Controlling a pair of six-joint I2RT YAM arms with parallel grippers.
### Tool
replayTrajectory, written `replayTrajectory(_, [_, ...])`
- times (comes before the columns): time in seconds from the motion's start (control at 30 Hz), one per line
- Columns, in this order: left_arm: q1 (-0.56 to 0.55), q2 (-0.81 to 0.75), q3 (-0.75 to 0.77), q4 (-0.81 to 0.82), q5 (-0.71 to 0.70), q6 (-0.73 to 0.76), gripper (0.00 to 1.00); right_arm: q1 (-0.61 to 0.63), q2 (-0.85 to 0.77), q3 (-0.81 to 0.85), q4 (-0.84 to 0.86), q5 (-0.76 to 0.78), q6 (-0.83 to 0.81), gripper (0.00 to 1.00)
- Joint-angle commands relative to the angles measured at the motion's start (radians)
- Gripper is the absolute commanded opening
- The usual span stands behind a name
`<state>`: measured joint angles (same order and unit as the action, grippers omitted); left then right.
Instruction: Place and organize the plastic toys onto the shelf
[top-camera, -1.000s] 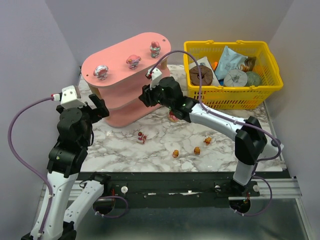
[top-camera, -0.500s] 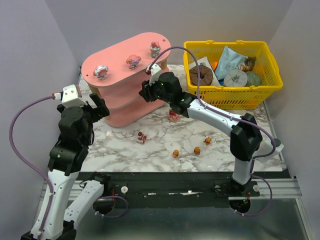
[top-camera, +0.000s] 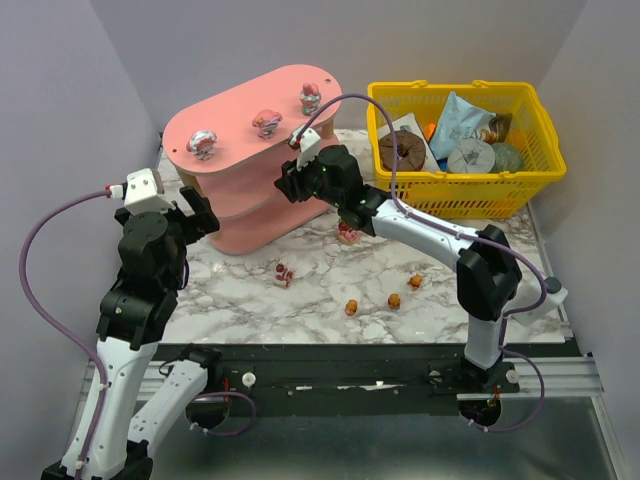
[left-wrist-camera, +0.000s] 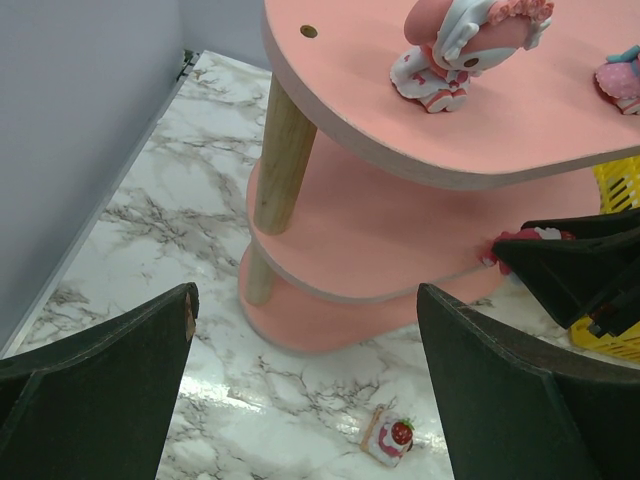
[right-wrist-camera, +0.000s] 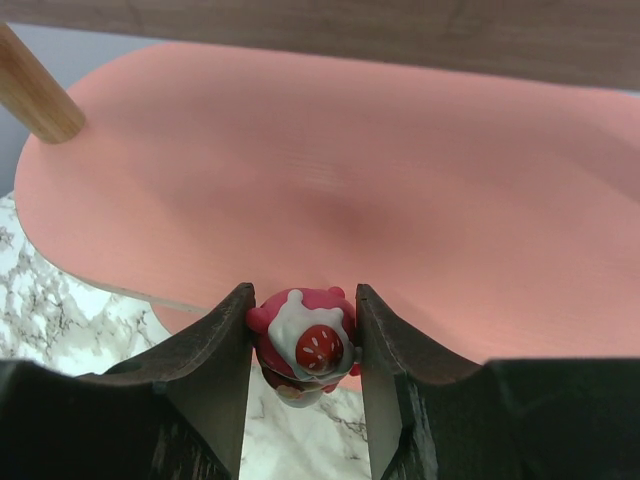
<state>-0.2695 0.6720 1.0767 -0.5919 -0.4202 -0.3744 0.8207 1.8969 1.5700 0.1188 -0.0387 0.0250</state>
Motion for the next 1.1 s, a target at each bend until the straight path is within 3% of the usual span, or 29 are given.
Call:
replayTrajectory(0.0, [0.004,0.006,0.014,0.007,-0.034,-0.004,0.99,-0.005,0.017,-0.025,0.127,-0.023,-0.016,0.17])
replayTrajectory(0.23, [0.004,0.008,0.011,0.006,-0.037,-0.004,0.99,-0.005,0.051,-0.010,0.130,-0.003,-0.014,0.19])
replayTrajectory(0.67, [0.004,0.015,0.011,0.001,-0.037,-0.004,0.99,-0.005,0.090,-0.011,0.140,0.034,-0.008,0.43])
replayTrajectory(1.07, [0.004,0.012,0.009,-0.003,-0.037,-0.004,0.99,-0.005,0.094,-0.033,0.208,0.088,0.006,0.55])
